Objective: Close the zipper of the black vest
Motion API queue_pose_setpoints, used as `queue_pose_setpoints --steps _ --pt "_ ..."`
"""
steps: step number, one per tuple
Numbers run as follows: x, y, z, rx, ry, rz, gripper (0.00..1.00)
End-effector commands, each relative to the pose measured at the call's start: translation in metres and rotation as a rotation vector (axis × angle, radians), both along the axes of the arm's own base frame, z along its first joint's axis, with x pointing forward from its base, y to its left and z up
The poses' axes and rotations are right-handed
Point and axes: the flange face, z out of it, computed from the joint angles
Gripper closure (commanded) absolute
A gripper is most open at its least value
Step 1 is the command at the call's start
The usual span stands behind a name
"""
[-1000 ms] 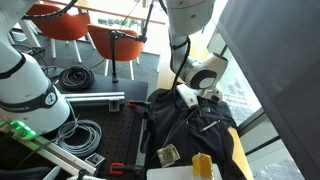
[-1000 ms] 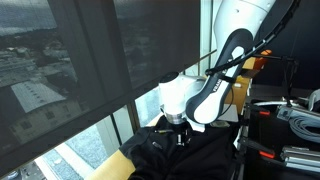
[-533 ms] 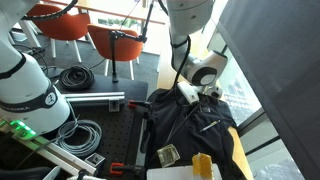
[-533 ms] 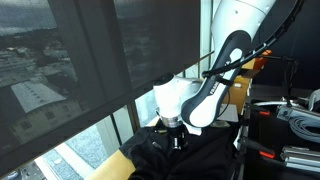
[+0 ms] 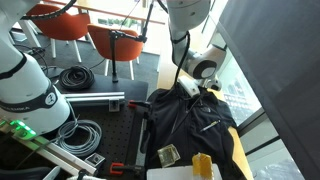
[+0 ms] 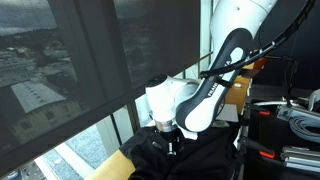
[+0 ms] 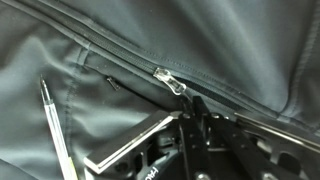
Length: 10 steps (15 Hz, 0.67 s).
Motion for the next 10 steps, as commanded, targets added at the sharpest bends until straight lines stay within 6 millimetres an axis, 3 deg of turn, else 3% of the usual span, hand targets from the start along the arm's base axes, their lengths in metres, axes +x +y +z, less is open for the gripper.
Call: queue_pose_setpoints --steps 1,10 --pt "0.005 0.026 0.004 0.010 -0.015 0.023 0.98" --pt "-0.001 0.061 0.007 0.030 -0.025 0.070 0.98"
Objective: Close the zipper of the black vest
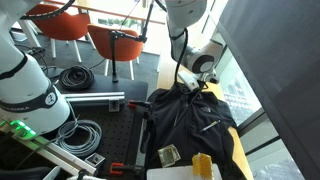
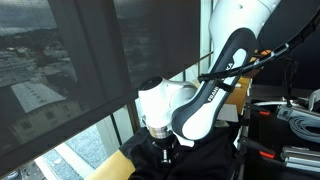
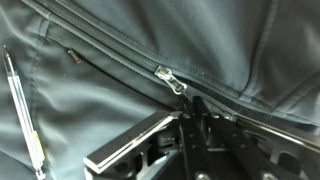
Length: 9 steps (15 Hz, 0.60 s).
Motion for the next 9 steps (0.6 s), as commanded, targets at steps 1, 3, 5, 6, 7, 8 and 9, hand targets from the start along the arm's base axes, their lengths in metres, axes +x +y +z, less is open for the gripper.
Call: queue_pose_setpoints --steps 1,3,5,6,7,8,9 --pt "0.001 0.025 0.001 0.008 -0.006 0.024 0.98" --pt "-0.001 0.031 0.000 0.009 -0.007 0.035 0.98" --pt "-0.002 0.036 0.000 0.008 -0.010 0.043 0.98" --pt "-0.003 0.039 0.000 0.008 -0.011 0.047 0.98" --pt "-0.004 0.041 -0.001 0.008 -0.011 0.051 0.98" --pt "-0.004 0.044 -0.001 0.009 -0.011 0.055 0.98" --pt "-0.005 0.047 -0.001 0.010 -0.012 0.059 0.98"
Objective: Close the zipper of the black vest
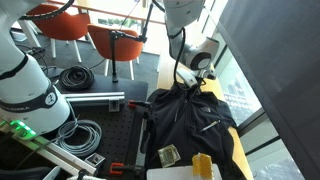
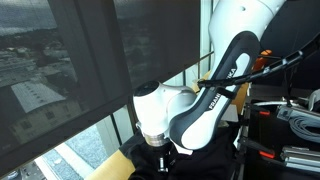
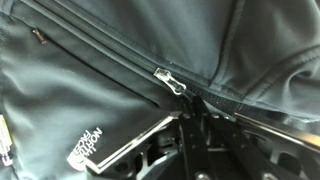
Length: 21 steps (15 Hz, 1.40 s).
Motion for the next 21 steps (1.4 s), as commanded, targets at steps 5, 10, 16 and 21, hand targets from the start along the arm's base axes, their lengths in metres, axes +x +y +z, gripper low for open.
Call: queue_pose_setpoints --steps 5,10,16,21 --pt "-0.003 0.033 0.003 0.000 -0.010 0.040 0.98" --pt "-0.005 0.045 0.005 -0.008 -0.008 0.056 0.98" --pt "-0.005 0.056 0.005 -0.008 -0.014 0.070 0.98" --pt "-0.006 0.068 0.007 -0.003 -0.019 0.083 0.98"
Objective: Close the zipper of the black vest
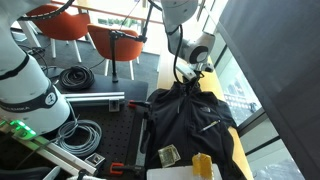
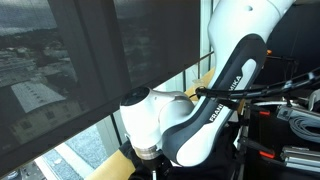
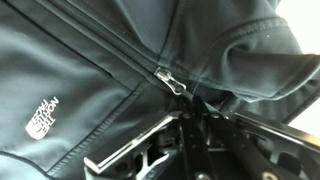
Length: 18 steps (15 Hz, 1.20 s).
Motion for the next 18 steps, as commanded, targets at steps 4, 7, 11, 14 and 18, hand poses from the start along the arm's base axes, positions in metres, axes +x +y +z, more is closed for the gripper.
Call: queue_pose_setpoints --steps 4,7,11,14,18 --pt "-0.002 0.033 0.007 0.002 -0.012 0.037 0.98" --pt "-0.008 0.046 0.008 0.003 -0.015 0.055 0.98" --pt "-0.020 0.067 0.014 0.012 -0.023 0.088 0.98" --pt "-0.031 0.083 0.017 0.020 -0.027 0.115 0.98" --pt "-0.038 0.089 0.016 0.015 -0.028 0.136 0.98"
